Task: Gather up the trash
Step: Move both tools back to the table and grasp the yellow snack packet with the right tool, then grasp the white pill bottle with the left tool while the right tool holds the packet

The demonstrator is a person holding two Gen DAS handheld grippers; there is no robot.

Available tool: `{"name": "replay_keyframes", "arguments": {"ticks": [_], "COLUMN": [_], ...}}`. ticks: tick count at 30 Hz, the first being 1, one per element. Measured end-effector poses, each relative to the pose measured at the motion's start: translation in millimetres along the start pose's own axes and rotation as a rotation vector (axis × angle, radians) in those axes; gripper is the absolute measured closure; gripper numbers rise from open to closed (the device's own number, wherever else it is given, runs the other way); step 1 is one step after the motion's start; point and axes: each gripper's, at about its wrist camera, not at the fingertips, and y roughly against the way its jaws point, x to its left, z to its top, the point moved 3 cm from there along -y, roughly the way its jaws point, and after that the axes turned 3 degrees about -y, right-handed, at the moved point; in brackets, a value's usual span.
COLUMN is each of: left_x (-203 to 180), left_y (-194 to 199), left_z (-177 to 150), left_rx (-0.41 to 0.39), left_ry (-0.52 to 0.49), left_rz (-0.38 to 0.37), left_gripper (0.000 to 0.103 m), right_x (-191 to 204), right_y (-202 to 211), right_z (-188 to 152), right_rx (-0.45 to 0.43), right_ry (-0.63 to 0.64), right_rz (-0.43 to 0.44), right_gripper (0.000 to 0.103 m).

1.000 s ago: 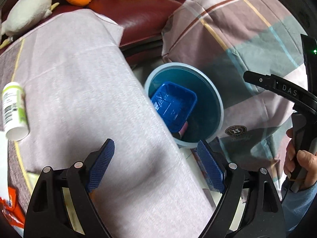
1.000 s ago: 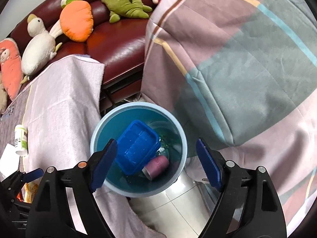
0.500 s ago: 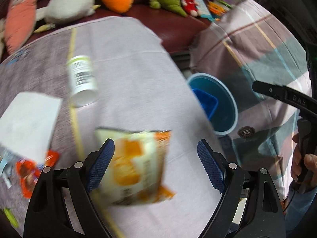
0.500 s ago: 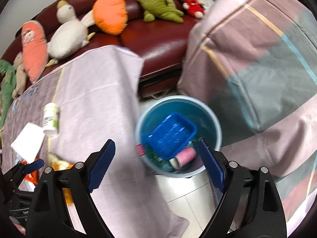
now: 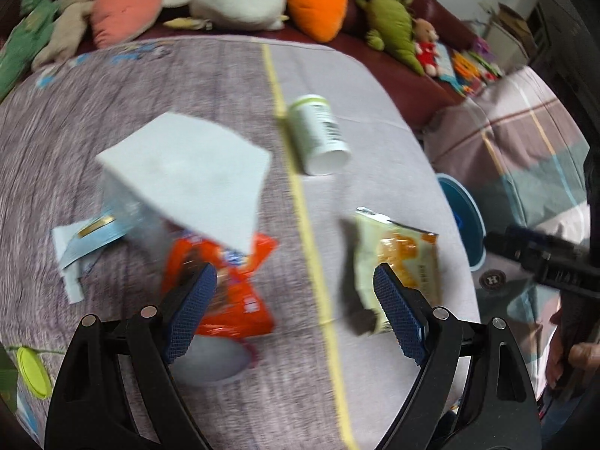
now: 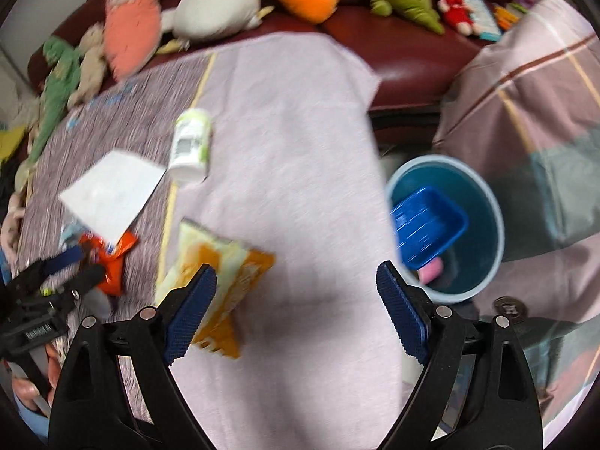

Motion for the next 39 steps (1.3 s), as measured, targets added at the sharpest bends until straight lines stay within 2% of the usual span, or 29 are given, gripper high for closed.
{"name": "replay_keyframes", "arguments": {"ticks": [8,16,18,20,23,32,39], "left_x": [49.5,60.7,60.4,57.2,51.3,13.6,-19.2], "left_y": [0.4,1.9,1.1,-0.5,-2.2,1.5,-31.2], "left_z": [-16.3,-19.1,-18.3,-17.7,-16.7,11.6,60.4], "left_rx": [0.008,0.003,0.004,0.006,0.009,-0.017,-0.004], "left_ry": [0.089,0.111,0.111,0.108,0.104,0.051,0.018], "left_rz": [-0.008,-0.022,-0.027,-0.027,-0.034,-0.05,-0.011], "left_gripper": [0.017,0.017,0.017,0.017,0.017,0.017,0.017], "right_x": [34.8,46.1,46.5,47.2,47.0,5.0,-38.9], "right_y": [-40.9,-68.6,-71.3,-75.7,-71.6,-26.9,-13.0], "right_z": [-21.8,-25.9,-26.5,-28.1,-27.7,5.2,33.6], "right_rx": [0.103,0.127,0.118,0.135,0.118,-0.039,-0.105], "right_ry": [-0.002,-0.038,-0.037,-0.037,-0.031,-0.073,-0.119], "right_rz": [0.034,0.069,0.078,0.109,0.136,0.091,0.07], "right_gripper": [0.02,0.02,0.029,0.074,0.085,0.087,0.087]}}
